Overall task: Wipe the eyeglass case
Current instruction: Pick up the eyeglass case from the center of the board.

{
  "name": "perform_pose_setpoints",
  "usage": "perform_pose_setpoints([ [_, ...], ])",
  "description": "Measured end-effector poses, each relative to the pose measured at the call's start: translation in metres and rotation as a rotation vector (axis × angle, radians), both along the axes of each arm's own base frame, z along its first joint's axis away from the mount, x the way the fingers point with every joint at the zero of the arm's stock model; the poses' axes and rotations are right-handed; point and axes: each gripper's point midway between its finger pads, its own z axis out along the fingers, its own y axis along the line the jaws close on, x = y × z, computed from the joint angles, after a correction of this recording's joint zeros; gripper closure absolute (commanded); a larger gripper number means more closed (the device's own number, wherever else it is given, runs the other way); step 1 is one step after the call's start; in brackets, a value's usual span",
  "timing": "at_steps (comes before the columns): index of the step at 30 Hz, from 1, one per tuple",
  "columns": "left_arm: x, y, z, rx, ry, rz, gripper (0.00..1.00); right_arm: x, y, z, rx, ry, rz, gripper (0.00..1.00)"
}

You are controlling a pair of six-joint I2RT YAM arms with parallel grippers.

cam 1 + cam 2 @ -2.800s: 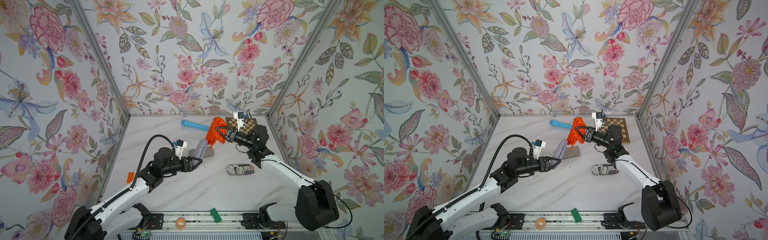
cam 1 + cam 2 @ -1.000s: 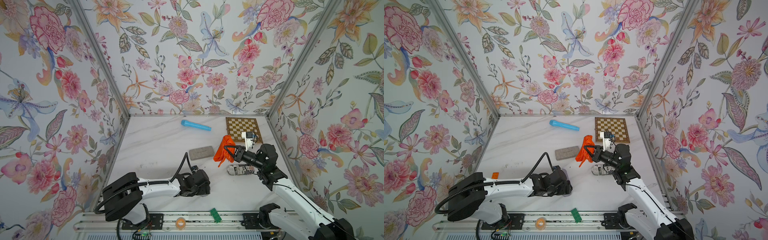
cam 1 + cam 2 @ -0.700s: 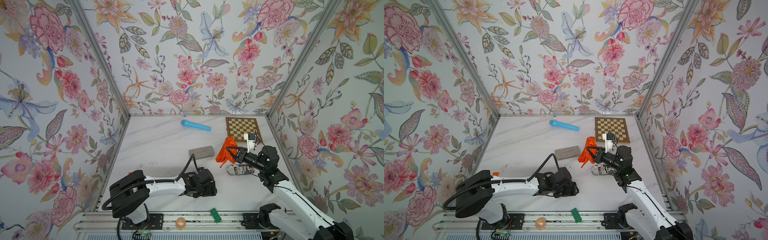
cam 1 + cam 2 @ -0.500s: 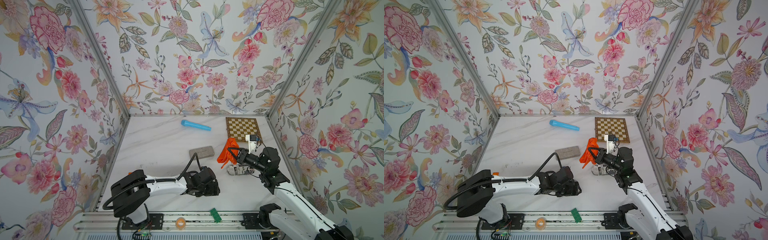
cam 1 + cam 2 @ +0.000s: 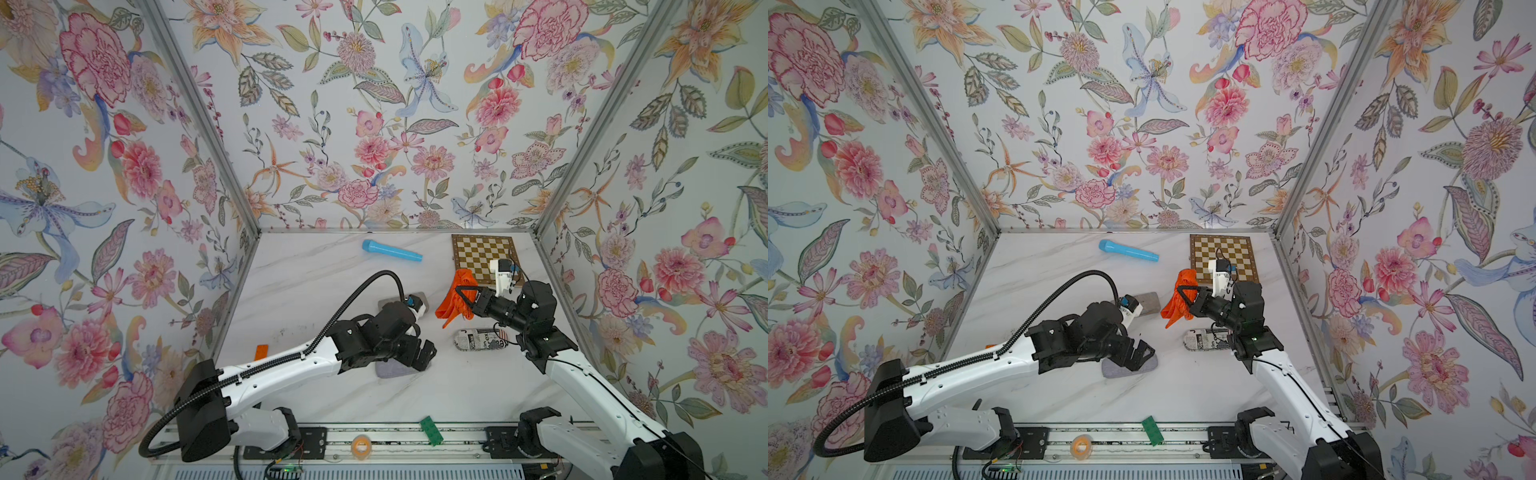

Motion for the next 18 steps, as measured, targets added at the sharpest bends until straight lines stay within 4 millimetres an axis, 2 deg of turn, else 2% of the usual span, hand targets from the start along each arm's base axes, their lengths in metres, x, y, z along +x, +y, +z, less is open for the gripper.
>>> perform_pose_setpoints([
  [2, 0.019, 0.019, -0.004, 0.079, -0.069, -0.018, 0.01, 0.003, 0.0, 0.003, 0.0, -0.004, -0.006, 1.0],
  [4, 0.025, 0.033, -0.012, 0.175, -0.128, -0.069, 0.02, 0.004, -0.001, 0.005, -0.002, -0.005, -0.015, 1.0],
  [7, 0.018, 0.044, -0.036, 0.285, -0.189, -0.199, 0.03, 0.006, -0.002, 0.006, -0.005, -0.004, -0.023, 1.0],
  [11, 0.002, 0.063, -0.08, 0.402, -0.203, -0.346, 0.06, 0.009, -0.001, 0.0, -0.01, 0.014, -0.024, 1.0],
  [14, -0.005, 0.068, -0.096, 0.441, -0.22, -0.434, 0.05, 0.012, 0.0, -0.005, -0.015, 0.034, -0.019, 1.0],
  [18, -0.004, 0.059, -0.104, 0.423, -0.273, -0.504, 0.05, 0.014, 0.001, -0.008, -0.024, 0.038, -0.012, 1.0],
])
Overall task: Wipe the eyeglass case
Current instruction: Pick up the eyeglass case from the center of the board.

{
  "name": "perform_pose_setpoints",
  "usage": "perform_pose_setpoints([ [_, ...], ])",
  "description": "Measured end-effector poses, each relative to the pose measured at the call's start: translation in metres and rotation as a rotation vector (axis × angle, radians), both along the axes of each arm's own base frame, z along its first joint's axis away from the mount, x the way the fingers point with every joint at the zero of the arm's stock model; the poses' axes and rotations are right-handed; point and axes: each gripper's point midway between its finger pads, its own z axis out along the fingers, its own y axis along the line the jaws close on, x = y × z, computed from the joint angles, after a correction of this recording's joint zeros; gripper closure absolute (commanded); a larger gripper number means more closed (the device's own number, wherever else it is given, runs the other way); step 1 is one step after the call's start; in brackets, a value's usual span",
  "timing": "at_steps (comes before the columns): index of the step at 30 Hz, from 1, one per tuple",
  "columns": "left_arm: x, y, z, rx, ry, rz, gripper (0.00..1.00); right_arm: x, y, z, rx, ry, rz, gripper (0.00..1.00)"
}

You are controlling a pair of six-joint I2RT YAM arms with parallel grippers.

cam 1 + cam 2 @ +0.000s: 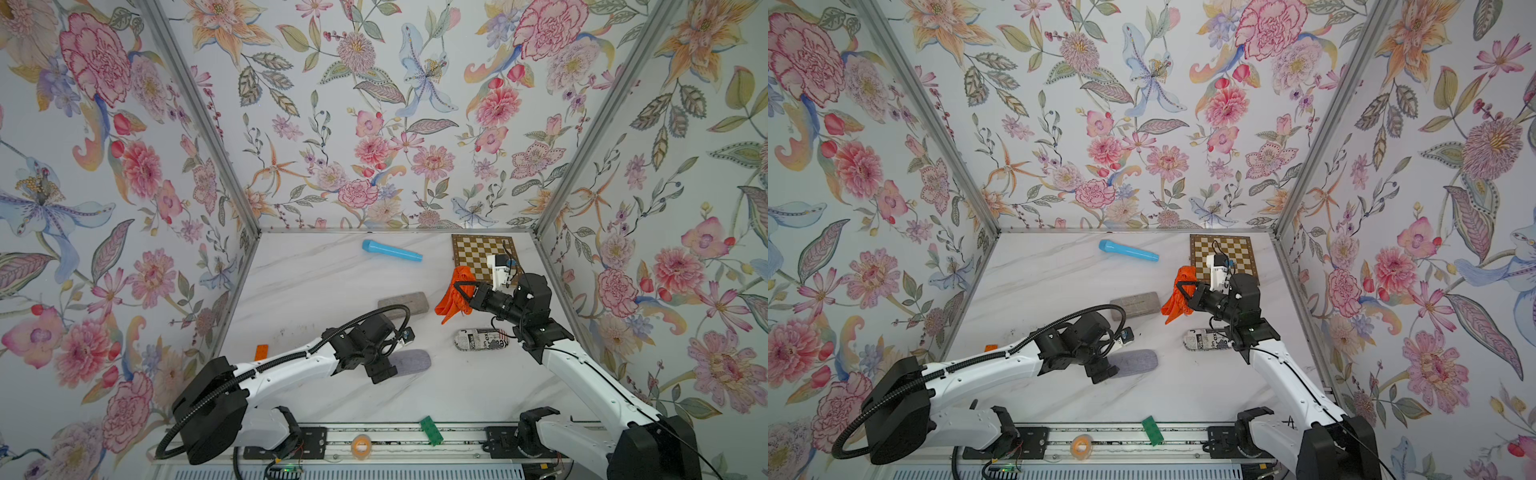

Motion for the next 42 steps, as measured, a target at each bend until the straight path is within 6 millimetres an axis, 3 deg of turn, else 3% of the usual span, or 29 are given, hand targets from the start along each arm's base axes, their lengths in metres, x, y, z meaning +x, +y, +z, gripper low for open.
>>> perform_pose_setpoints([
  [8, 0.001, -0.018, -0.02, -0.011, 0.008, -0.094, 0.06, 0.002, 0.001, -0.007, -0.007, 0.017, 0.001, 1.0],
  [22, -0.005, -0.017, -0.059, 0.08, 0.065, -0.17, 0.09, 0.001, 0.007, -0.017, 0.01, 0.068, 0.046, 1.0],
  [25, -0.003, -0.021, -0.058, 0.081, 0.066, -0.181, 0.1, 0.001, 0.006, -0.018, 0.011, 0.07, 0.044, 1.0],
  [28, -0.002, -0.022, -0.059, 0.085, 0.067, -0.189, 0.18, 0.001, 0.006, -0.018, 0.011, 0.071, 0.042, 1.0],
  [32, -0.002, -0.026, -0.061, 0.094, 0.083, -0.202, 0.45, 0.001, 0.006, -0.018, 0.01, 0.073, 0.042, 1.0],
  [34, -0.001, -0.027, -0.06, 0.091, 0.081, -0.199, 0.51, 0.001, 0.005, -0.02, 0.008, 0.08, 0.041, 1.0],
  [39, 0.0, -0.025, -0.056, 0.088, 0.082, -0.166, 0.52, -0.005, 0.002, -0.019, -0.007, 0.127, 0.038, 1.0],
  [42, 0.002, -0.028, -0.034, 0.034, 0.059, -0.134, 0.53, -0.016, 0.002, -0.001, 0.002, 0.126, 0.06, 1.0],
])
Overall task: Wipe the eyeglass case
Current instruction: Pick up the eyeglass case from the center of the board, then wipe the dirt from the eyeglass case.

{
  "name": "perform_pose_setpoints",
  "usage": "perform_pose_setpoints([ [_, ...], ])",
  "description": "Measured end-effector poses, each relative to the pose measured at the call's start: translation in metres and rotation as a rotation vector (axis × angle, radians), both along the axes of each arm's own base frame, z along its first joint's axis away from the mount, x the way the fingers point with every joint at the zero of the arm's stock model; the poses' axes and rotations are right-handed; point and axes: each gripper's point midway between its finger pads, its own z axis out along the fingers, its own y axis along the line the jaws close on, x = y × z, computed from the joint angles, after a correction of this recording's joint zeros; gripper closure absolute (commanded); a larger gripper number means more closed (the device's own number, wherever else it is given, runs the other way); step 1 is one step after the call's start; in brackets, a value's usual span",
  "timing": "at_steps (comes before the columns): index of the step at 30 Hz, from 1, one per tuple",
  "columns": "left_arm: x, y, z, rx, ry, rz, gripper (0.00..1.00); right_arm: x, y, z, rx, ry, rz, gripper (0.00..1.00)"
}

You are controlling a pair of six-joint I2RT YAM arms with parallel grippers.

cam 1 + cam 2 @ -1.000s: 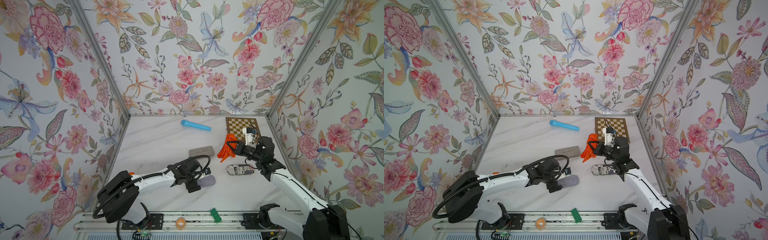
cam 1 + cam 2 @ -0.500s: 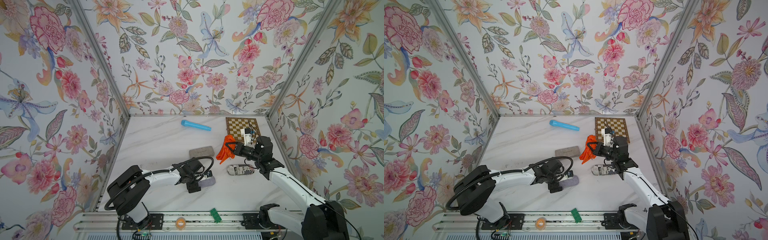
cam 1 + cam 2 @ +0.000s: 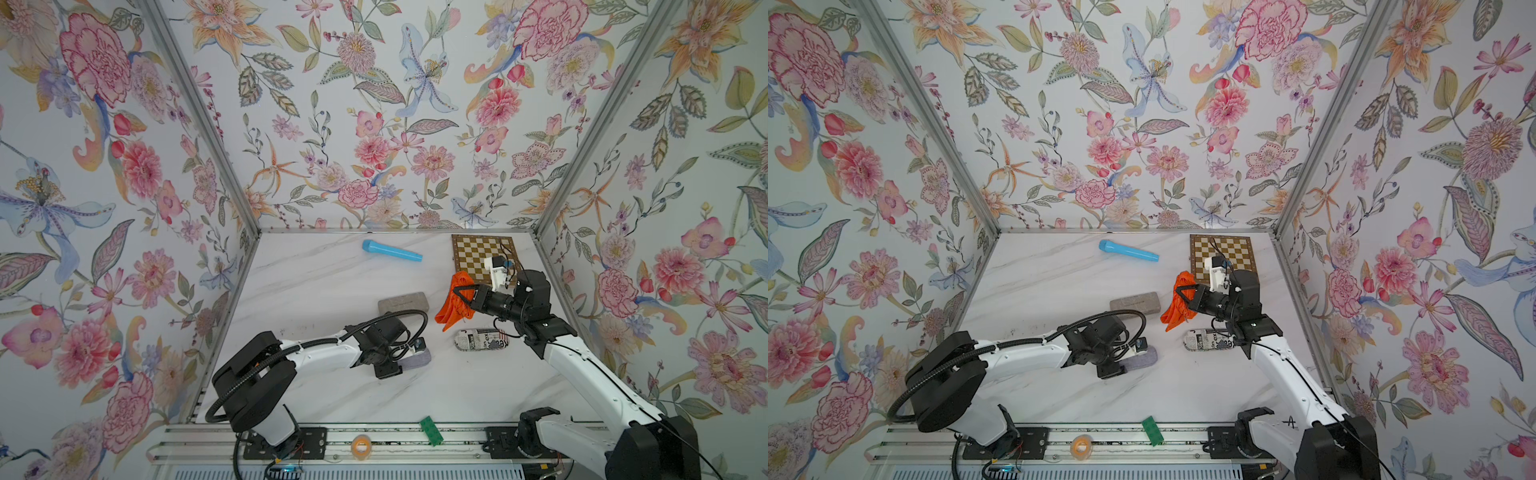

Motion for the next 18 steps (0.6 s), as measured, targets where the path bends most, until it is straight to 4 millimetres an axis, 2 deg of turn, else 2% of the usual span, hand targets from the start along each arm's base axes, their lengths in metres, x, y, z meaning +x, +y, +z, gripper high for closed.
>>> perform_pose_setpoints([
  [3, 0.005, -0.006, 0.026, -0.074, -0.031, 0.035, 0.54, -0.019, 0.007, 0.017, 0.043, 0.003, 0.043, 1.0],
  [6, 0.011, -0.017, 0.045, -0.14, -0.056, 0.06, 0.55, -0.04, 0.029, 0.021, 0.085, 0.039, 0.12, 1.0],
  [8, 0.013, -0.022, 0.052, -0.17, -0.07, 0.071, 0.55, -0.052, 0.047, 0.01, 0.103, 0.088, 0.174, 1.0],
  [10, 0.015, -0.027, 0.058, -0.197, -0.088, 0.09, 0.55, -0.06, 0.065, -0.012, 0.12, 0.166, 0.213, 1.0],
  [14, 0.02, -0.025, 0.065, -0.234, -0.108, 0.151, 0.55, -0.063, 0.087, -0.052, 0.185, 0.299, 0.211, 1.0],
  [18, 0.023, -0.02, 0.066, -0.248, -0.112, 0.204, 0.54, -0.069, 0.113, -0.061, 0.252, 0.35, 0.254, 1.0],
])
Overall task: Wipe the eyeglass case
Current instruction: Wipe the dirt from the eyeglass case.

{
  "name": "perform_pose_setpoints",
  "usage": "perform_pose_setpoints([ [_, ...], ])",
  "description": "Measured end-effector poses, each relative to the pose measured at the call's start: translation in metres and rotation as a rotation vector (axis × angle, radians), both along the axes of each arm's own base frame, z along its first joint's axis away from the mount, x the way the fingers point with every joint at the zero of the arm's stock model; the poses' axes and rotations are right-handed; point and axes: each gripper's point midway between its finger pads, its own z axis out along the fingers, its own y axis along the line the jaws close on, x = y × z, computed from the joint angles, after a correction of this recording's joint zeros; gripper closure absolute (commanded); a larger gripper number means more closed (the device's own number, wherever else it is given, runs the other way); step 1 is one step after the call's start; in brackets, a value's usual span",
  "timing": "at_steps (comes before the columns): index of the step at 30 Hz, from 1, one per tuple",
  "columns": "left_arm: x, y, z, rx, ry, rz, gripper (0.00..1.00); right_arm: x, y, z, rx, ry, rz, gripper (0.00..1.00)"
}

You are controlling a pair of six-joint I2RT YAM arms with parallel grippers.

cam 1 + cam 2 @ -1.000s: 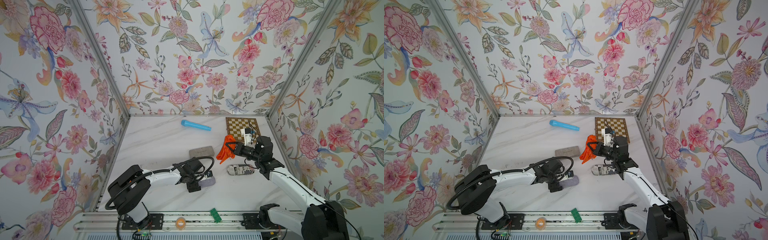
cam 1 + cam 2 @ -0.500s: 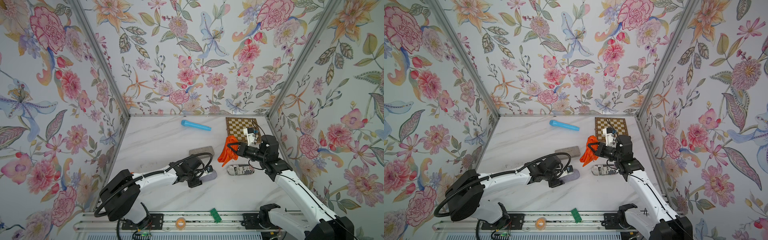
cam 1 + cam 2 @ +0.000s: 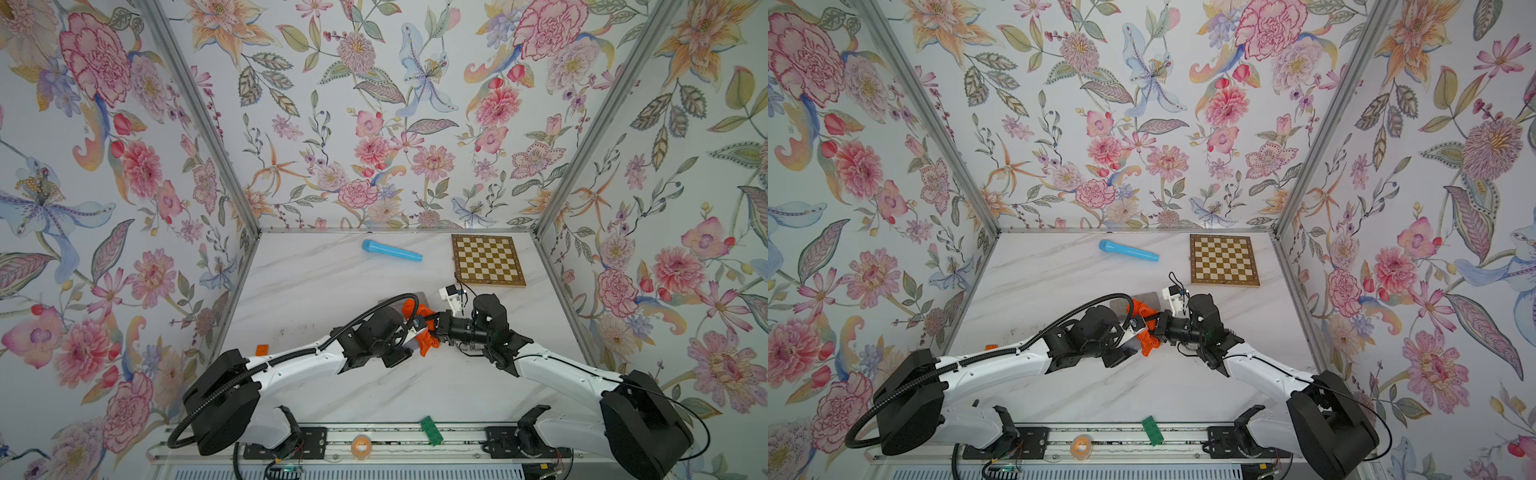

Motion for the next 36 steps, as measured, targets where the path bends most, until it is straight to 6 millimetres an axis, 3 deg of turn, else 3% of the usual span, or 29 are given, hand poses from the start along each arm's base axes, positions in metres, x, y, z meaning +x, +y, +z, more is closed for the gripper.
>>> perform_pose_setpoints([
  [3, 0.004, 0.001, 0.006, -0.014, -0.023, 0.017, 0.54, 0.004, 0.001, 0.006, 0.039, 0.005, 0.01, 1.0],
  [9, 0.005, -0.001, 0.032, -0.092, -0.086, 0.016, 0.54, 0.026, -0.029, 0.043, 0.006, -0.079, -0.03, 1.0],
  [12, 0.006, 0.0, 0.043, -0.115, -0.111, 0.022, 0.54, 0.021, -0.019, 0.052, 0.001, -0.105, -0.007, 1.0],
  [16, 0.006, 0.004, 0.04, -0.104, -0.114, 0.033, 0.54, -0.009, 0.019, 0.04, -0.006, -0.073, 0.088, 1.0],
  [18, 0.006, 0.008, 0.035, -0.089, -0.11, 0.041, 0.54, -0.014, 0.026, 0.033, -0.001, -0.05, 0.101, 1.0],
  [23, 0.005, 0.009, 0.033, -0.089, -0.112, 0.04, 0.54, -0.008, 0.014, 0.025, -0.022, -0.018, 0.098, 1.0],
  [28, 0.007, 0.005, 0.047, -0.138, -0.146, 0.042, 0.54, 0.006, -0.007, 0.047, -0.04, -0.068, 0.059, 1.0],
  [32, 0.009, 0.007, 0.052, -0.145, -0.161, 0.051, 0.55, -0.01, 0.017, 0.044, -0.028, -0.077, 0.106, 1.0],
  [36, 0.006, 0.016, 0.036, -0.092, -0.138, 0.064, 0.55, -0.017, 0.028, 0.024, -0.027, -0.022, 0.129, 1.0],
])
